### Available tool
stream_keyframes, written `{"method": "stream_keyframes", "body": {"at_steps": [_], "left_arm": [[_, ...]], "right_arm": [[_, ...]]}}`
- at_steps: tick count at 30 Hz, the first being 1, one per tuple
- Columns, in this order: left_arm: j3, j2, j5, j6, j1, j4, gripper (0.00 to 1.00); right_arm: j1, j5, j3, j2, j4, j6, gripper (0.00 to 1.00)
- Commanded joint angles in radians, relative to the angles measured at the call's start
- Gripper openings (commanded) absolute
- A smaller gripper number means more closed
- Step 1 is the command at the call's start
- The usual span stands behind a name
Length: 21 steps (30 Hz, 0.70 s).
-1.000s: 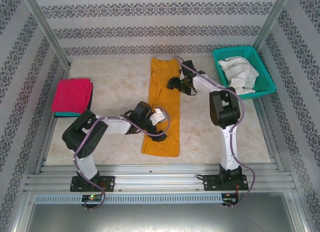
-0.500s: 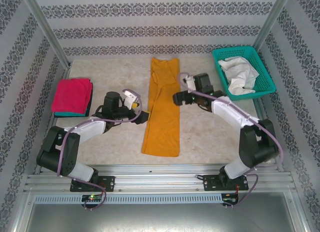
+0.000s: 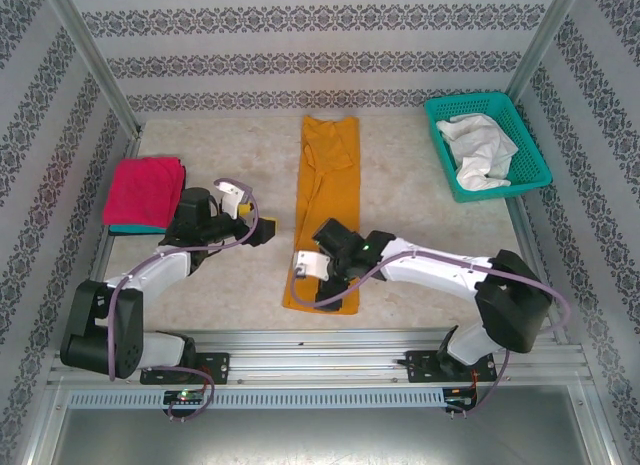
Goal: Fold and stack the t-shirts
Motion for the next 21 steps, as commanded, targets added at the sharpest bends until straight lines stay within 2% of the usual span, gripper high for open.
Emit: {"method": "stream_keyframes", "body": {"at_steps": [1,8,10,13,16,21], "left_arm": [[-0.004,-0.015,-0.003,0.047,0.012,-0.026,1.0],[0.003,-0.023,-0.023,0.066,0.015,-0.056,1.0],[0.001,-0.024,-0.03,0.069,0.016,-0.056,1.0],[0.0,-0.026,-0.034,0.069,0.016,-0.059,1.0],[-0.001,-0.029,-0.04,0.069,0.016,-0.061,1.0],[-0.004,-0.035,-0.054,0.072,0.017,-0.061,1.0]], "right_arm": [[0.049,0.03,-0.002,0.053,-0.033,-0.019,0.91],[0.07,0.027,0.041,0.189,-0.05,-0.007,0.7],[0.072,0.036,0.052,0.218,-0.058,-0.01,0.6],[0.073,0.058,0.068,0.242,-0.067,-0.013,0.48],[0.079,0.109,0.067,0.255,-0.083,-0.024,0.43],[0.083,0.154,0.041,0.237,-0.093,-0.025,0.25]]}}
